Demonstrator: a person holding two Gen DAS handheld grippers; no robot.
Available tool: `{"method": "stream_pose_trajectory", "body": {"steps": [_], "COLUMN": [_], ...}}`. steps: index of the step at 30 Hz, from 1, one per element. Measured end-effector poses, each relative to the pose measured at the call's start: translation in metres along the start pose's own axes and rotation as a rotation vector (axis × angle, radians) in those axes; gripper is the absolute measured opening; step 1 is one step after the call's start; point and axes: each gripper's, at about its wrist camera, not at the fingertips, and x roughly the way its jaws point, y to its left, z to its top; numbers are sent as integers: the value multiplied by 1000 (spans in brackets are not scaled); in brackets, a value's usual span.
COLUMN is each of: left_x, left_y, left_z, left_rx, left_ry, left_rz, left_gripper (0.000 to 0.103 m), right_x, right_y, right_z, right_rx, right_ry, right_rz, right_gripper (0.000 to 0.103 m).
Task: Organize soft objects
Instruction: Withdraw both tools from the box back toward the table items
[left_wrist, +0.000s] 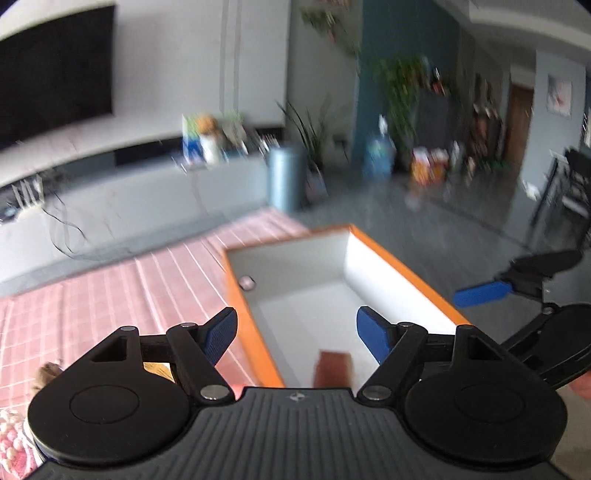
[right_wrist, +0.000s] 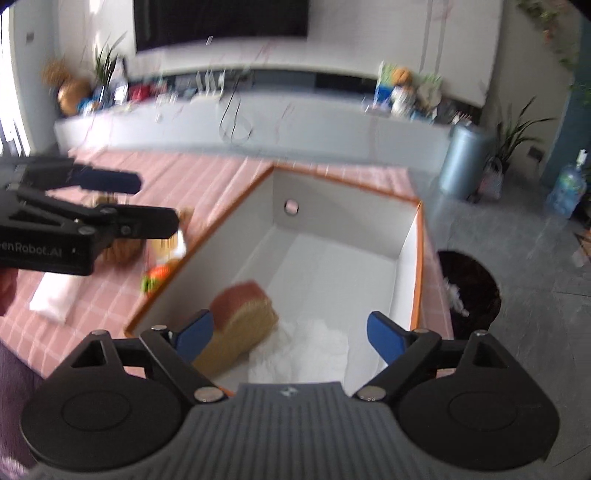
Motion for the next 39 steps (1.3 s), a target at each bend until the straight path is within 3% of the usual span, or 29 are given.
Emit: {"method": "stream_pose_trajectory", "body": {"steps": [1, 7, 13, 18, 24, 28, 34, 39], "left_x": [-6, -37, -57, -76, -95, -100, -102, -104], "left_y": [1, 11, 17, 29, 58, 78, 100, 114], "left_z": [-3, -19, -35, -55, -81, -101, -124, -140], "left_rx": [-4, -71, -100, -168, -235, -310, -364, -392], "left_ry": [-35, -196, -270, -315, -310, -283, -223, -200], "left_rz": [16, 70, 180, 225, 268, 289, 315, 332], "left_gripper": [86, 86, 86, 86, 85, 84, 79, 76], "right_x": [-3, -17, -28, -27, -16, -2, 15, 31], "right_y": [2, 25, 71, 114, 151, 167, 188, 203], "right_z": [-2, -10, -22, -29, -37, -39, -40, -41], "right_rx": [20, 116, 103, 44, -25, -39, -82, -125], "right_ry": [-29, -163, -290, -356, -373, -344, -286, -258], "right_rz": [-14, -118, -161, -165, -143, -125, -77, -85], "right_gripper": [95, 96, 96, 98, 100, 100, 100, 100]}}
